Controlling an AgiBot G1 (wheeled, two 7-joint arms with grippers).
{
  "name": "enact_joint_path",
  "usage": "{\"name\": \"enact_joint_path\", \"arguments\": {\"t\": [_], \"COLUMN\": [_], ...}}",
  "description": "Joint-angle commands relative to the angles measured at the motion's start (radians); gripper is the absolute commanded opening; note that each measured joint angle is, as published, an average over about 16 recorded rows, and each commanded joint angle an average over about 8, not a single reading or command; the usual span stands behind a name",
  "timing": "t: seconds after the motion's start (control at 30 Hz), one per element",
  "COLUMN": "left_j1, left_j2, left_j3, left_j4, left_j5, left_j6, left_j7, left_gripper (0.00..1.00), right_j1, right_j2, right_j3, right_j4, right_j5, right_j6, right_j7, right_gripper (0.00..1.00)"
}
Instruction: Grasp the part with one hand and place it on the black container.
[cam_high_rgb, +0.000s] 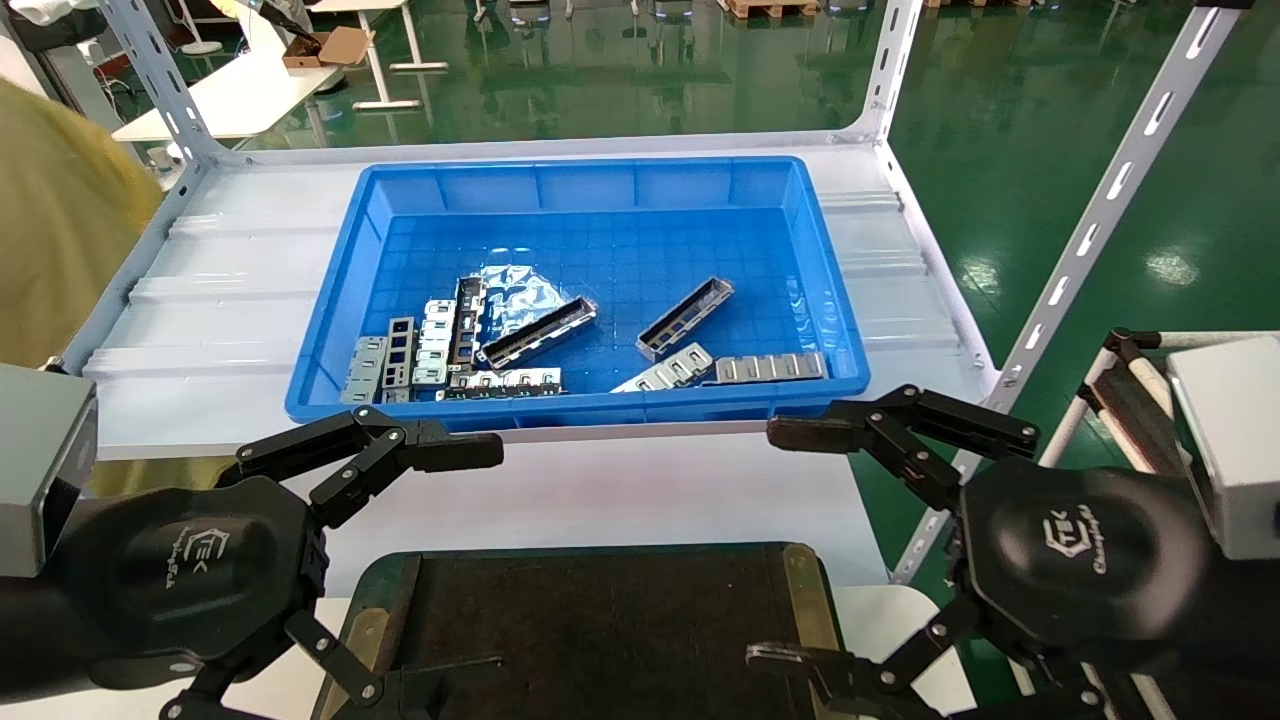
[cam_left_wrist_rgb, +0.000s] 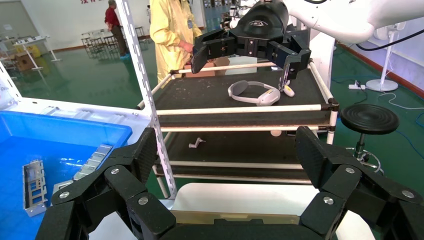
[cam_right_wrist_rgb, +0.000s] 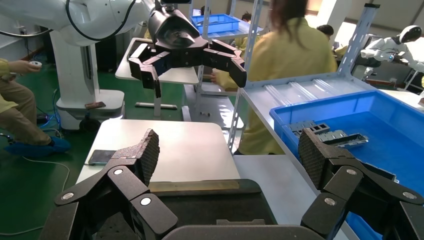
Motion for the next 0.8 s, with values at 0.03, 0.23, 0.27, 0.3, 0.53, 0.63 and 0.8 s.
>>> {"name": "enact_joint_path", "arguments": {"t": [0.03,0.23,0.27,0.3,0.53,0.63,0.8], "left_j1": [0.000,0.000,0.000,0.000,0.000,0.000,0.000], "left_j2": [0.000,0.000,0.000,0.000,0.000,0.000,0.000], "left_j3": [0.000,-0.001,-0.001,-0.001,-0.001,-0.001,0.000], "left_j4": [0.000,0.000,0.000,0.000,0.000,0.000,0.000], "left_j5": [0.000,0.000,0.000,0.000,0.000,0.000,0.000], "left_j6": [0.000,0.000,0.000,0.000,0.000,0.000,0.000], "left_j7": [0.000,0.000,0.000,0.000,0.000,0.000,0.000], "left_gripper": [1.00,1.00,1.00,1.00,1.00,1.00,1.00], "right_j1": [0.000,0.000,0.000,0.000,0.000,0.000,0.000], "right_j2": [0.000,0.000,0.000,0.000,0.000,0.000,0.000], "right_j3": [0.000,0.001,0.001,0.001,0.001,0.001,0.001], "right_j4": [0.000,0.000,0.000,0.000,0.000,0.000,0.000], "right_j5": [0.000,0.000,0.000,0.000,-0.001,-0.001,-0.001], "right_j6": [0.000,0.000,0.000,0.000,0.000,0.000,0.000], "right_j7": [0.000,0.000,0.000,0.000,0.000,0.000,0.000], "right_gripper": [1.00,1.00,1.00,1.00,1.00,1.00,1.00]}}
